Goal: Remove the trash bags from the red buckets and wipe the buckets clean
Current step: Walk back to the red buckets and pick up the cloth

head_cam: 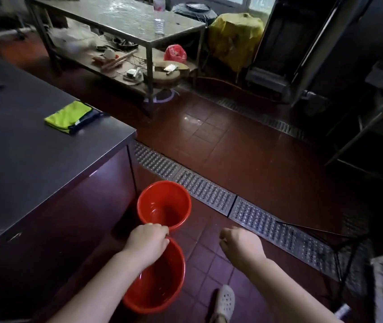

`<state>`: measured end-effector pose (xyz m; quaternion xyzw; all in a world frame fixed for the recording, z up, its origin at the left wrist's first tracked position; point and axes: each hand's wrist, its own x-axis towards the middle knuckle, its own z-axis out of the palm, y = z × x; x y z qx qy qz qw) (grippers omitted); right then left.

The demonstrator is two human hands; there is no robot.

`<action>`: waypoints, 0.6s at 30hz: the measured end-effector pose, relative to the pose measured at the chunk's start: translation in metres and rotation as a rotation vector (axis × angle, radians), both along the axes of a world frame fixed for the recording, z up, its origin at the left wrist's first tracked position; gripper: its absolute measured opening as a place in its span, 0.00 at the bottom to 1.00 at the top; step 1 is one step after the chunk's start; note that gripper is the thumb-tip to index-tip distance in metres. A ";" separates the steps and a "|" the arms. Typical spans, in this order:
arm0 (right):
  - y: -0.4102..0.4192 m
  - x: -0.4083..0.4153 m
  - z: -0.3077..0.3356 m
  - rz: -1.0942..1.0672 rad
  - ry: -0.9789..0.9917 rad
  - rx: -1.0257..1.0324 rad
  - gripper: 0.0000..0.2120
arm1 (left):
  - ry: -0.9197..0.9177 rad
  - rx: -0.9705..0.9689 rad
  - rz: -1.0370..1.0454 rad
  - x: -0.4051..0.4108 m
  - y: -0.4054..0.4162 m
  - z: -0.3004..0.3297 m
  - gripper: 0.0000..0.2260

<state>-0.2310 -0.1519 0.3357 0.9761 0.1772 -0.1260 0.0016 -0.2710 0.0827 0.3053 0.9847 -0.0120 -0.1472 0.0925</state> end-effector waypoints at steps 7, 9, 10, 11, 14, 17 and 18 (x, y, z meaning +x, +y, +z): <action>-0.073 0.170 -0.033 0.105 0.068 -0.048 0.12 | 0.025 -0.033 0.157 0.140 -0.062 -0.031 0.13; -0.090 0.214 -0.031 0.156 0.063 -0.055 0.11 | 0.025 -0.052 0.211 0.176 -0.083 -0.029 0.13; -0.097 0.236 -0.030 0.194 0.023 -0.031 0.10 | 0.019 -0.059 0.236 0.193 -0.092 -0.029 0.13; -0.100 0.257 -0.028 0.255 -0.009 -0.025 0.09 | 0.017 -0.060 0.259 0.208 -0.100 -0.028 0.13; -0.104 0.315 -0.024 0.363 0.019 -0.061 0.11 | 0.025 -0.069 0.346 0.239 -0.111 -0.030 0.12; -0.092 0.365 -0.034 0.443 0.137 -0.133 0.04 | 0.056 -0.053 0.430 0.255 -0.103 -0.040 0.12; -0.084 0.380 -0.037 0.467 0.128 -0.134 0.03 | 0.073 -0.044 0.465 0.260 -0.099 -0.043 0.12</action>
